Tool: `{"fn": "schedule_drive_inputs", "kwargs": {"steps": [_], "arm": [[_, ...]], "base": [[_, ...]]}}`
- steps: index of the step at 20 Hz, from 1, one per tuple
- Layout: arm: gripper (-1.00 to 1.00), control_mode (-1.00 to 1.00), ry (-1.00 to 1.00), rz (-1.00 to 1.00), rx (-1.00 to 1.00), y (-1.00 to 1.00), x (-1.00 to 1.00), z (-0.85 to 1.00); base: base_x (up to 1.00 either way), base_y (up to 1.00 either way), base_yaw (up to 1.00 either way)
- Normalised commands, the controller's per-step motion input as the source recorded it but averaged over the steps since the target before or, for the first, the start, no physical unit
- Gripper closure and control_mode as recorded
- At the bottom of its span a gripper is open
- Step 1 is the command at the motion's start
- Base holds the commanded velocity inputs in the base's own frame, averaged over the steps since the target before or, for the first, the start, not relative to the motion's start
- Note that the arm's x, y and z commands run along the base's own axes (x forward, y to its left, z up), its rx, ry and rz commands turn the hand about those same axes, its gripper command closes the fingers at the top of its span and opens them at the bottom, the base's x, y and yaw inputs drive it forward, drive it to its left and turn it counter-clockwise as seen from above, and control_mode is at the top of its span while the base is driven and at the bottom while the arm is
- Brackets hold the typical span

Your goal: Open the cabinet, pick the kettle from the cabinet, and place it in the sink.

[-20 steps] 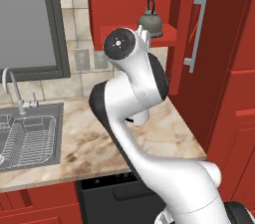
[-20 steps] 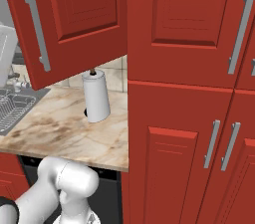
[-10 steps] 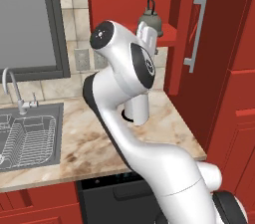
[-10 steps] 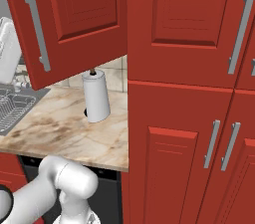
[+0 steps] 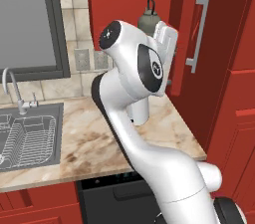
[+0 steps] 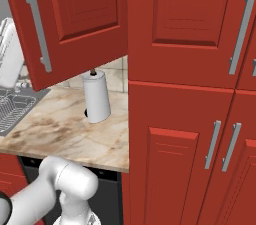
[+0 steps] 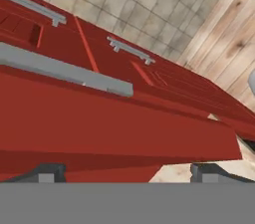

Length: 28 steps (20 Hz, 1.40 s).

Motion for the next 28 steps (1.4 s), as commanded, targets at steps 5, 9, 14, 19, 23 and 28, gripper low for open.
{"fn": "schedule_drive_inputs", "kwargs": {"steps": [5,9,14,19,23,28], "arm": [[-1.0,-1.0,-0.1,-0.18,0.0,-0.45,-0.34,-0.07],[-1.0,-1.0,-0.07,-0.19,0.0,-0.45,-0.38,-0.05],[-1.0,-1.0,-0.01,-0.15,0.0,-0.57,-0.29,0.0],[-1.0,-1.0,0.08,-0.13,0.03,-0.67,-0.15,0.0],[-1.0,-1.0,0.13,-0.1,0.01,-0.64,-0.12,0.0],[-1.0,-1.0,0.13,-0.07,0.0,-0.59,-0.09,0.0]], "base": [[0.0,0.0,0.0],[0.0,0.0,0.0],[0.0,0.0,0.0],[0.0,0.0,0.0],[0.0,0.0,0.0],[0.0,0.0,0.0]]}}
